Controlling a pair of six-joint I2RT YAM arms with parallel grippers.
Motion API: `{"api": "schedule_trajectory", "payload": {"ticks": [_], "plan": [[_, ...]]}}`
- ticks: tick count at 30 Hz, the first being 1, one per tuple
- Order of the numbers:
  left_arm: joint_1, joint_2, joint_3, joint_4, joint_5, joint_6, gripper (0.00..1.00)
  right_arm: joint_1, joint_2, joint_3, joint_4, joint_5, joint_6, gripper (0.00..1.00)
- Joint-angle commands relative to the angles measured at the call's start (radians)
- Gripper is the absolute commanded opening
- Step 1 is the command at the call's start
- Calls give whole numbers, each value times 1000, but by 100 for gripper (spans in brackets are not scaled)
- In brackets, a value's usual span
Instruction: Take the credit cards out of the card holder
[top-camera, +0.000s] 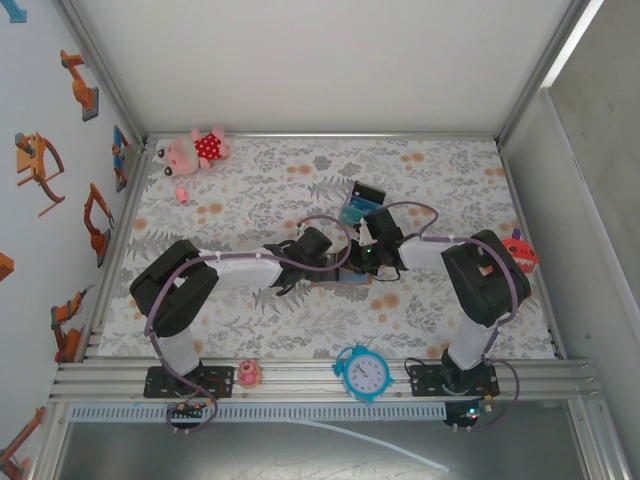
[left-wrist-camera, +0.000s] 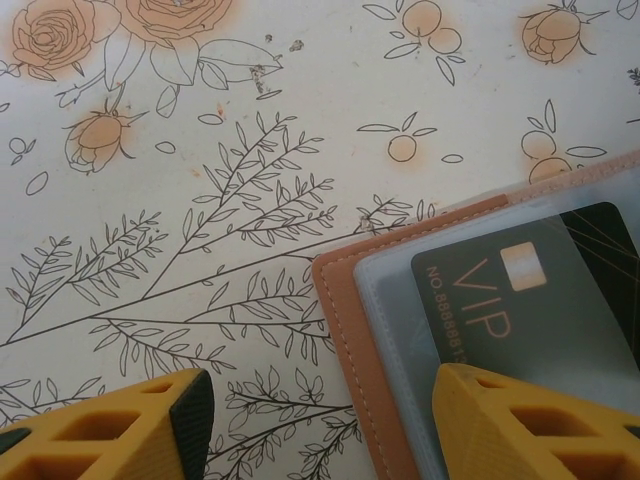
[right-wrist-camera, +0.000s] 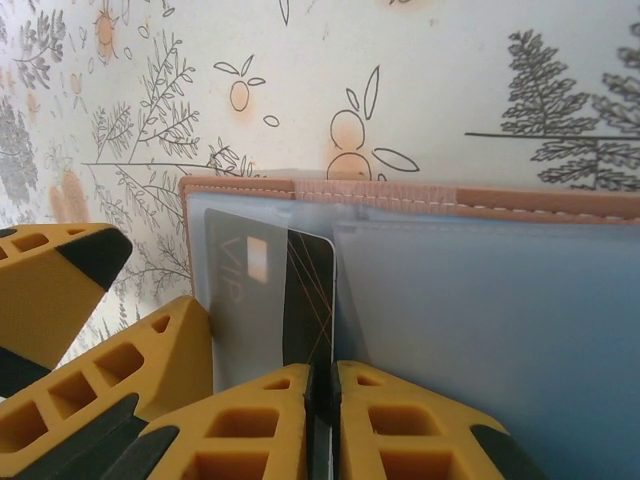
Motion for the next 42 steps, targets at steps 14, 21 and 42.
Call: {"api": "schedule_trajectory", "payload": {"ticks": [14,21,42], "plan": [[1,48,-15,-32,81,7,55,4,45,-21,135,-79,52,15],[1,40,-22,-40,69,1,55,4,27,-14,74,-48,22,0],[68,-60,-106,21,101,107,54,-2,-93,101,-351,214,-162,0]]}}
